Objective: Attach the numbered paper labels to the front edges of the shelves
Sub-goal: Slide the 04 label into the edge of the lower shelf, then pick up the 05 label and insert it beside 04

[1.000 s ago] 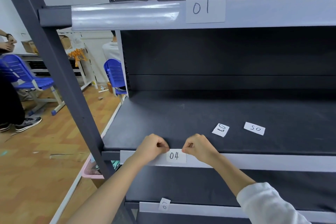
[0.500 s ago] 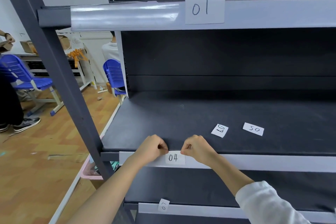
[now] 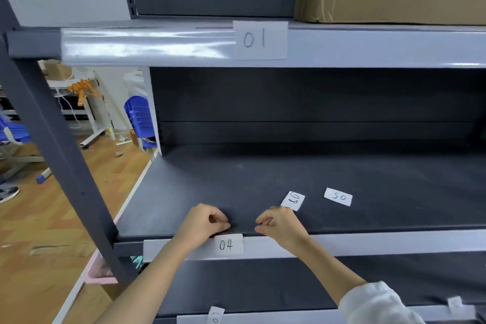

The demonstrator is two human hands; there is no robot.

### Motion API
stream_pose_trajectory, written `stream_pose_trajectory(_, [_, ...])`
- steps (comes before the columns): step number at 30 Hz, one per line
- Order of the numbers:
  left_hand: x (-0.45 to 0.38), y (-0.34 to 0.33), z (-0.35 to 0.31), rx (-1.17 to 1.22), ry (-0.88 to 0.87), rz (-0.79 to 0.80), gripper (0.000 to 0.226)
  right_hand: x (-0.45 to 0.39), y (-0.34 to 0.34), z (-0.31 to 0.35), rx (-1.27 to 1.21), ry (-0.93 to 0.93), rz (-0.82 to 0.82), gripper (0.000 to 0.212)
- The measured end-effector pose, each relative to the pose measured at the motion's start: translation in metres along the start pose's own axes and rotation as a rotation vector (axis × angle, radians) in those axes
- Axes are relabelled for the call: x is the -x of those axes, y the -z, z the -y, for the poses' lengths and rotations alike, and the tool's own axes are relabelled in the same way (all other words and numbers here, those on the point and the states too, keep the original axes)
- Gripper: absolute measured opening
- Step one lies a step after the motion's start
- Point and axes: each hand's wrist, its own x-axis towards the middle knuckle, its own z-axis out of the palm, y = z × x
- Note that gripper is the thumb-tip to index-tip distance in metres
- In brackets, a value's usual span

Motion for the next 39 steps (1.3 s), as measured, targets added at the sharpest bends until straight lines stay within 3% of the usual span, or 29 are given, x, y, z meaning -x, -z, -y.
stream_pose_trajectory(5, [0.006, -0.027, -0.035, 0.075, -0.036, -0.065, 0.027, 0.024, 0.028, -0.027, 0.011, -0.025, -0.025, 0.02])
stream_pose_trajectory(20, [0.026, -0.133, -0.151, 0.101, -0.008, -0.054, 0.012, 0.08, 0.139, -0.131, 0.039, -0.029, 0.001, 0.017])
stream_pose_trajectory(24, [0.001, -0.135, -0.161, 0.084, -0.021, -0.024, 0.024, 0.064, 0.148, -0.137, 0.044, -0.021, -0.002, 0.018])
stream_pose_trajectory(30, [-0.055, -0.131, -0.158, 0.049, -0.072, 0.004, 0.004, 0.021, 0.159, -0.144, 0.027, -0.073, -0.088, 0.016])
stream_pose_trajectory(39, [-0.101, -0.144, -0.158, 0.035, -0.064, 0.073, 0.012, -0.035, 0.151, -0.155, 0.145, -0.088, -0.095, 0.023])
